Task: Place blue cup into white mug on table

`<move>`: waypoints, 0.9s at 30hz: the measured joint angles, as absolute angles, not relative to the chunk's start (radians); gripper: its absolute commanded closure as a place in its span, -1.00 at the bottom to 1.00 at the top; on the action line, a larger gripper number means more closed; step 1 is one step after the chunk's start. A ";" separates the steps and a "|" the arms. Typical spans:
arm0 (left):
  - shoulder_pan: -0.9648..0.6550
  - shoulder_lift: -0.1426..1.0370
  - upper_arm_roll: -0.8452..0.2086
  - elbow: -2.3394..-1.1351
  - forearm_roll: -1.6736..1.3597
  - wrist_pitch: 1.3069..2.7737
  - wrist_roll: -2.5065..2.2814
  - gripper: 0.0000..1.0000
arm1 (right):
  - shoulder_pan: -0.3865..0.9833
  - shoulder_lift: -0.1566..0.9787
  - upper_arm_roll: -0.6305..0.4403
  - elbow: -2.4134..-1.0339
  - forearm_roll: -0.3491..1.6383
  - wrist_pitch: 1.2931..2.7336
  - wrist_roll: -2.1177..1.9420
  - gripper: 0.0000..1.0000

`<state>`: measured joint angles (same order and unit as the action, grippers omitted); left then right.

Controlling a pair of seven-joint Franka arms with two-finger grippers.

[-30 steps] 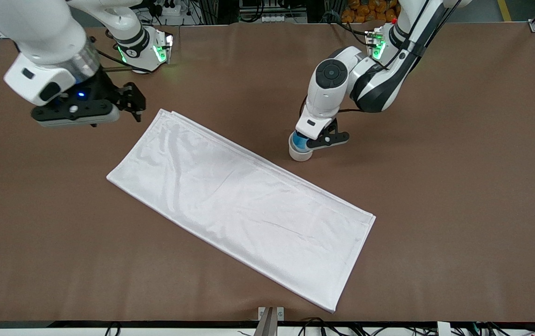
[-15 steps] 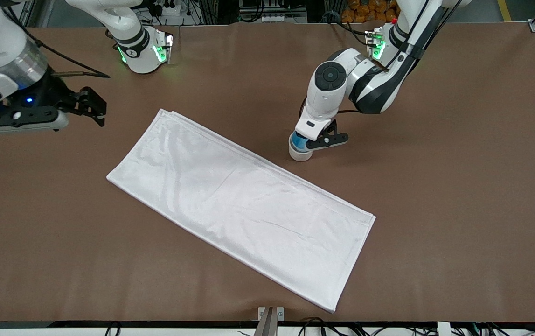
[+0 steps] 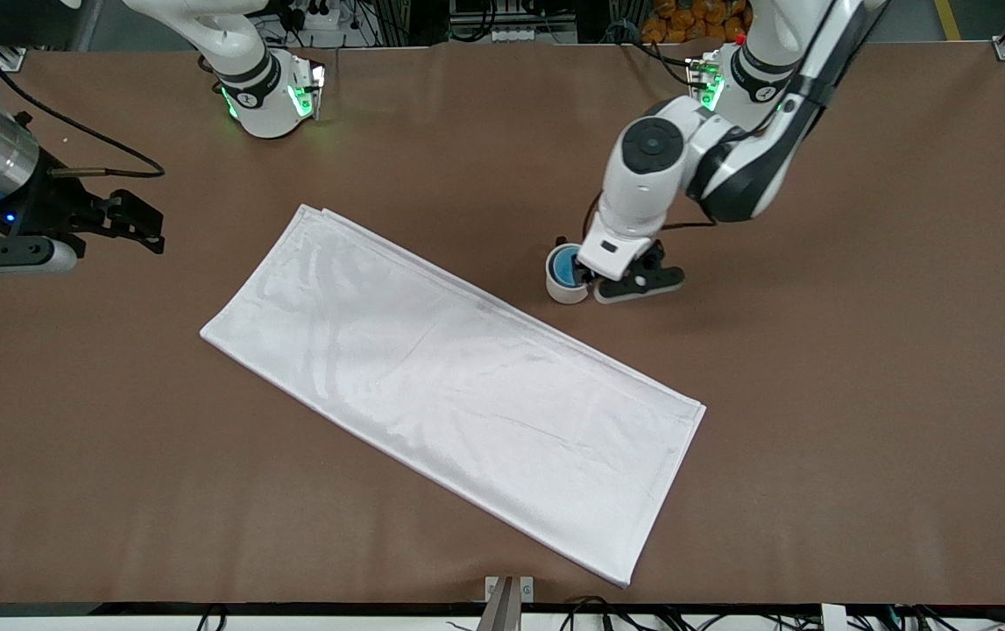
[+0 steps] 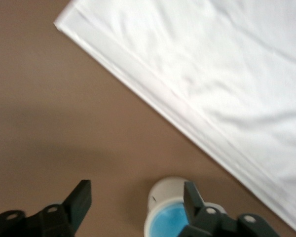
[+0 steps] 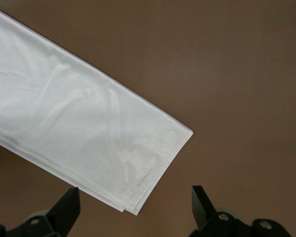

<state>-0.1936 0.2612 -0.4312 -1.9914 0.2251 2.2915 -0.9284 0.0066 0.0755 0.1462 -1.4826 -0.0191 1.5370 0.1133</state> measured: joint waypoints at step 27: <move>0.043 0.226 -0.374 -1.881 0.230 2.139 -0.413 -1.00 | 0.009 0.020 0.096 -1.617 -0.003 1.657 0.031 -1.00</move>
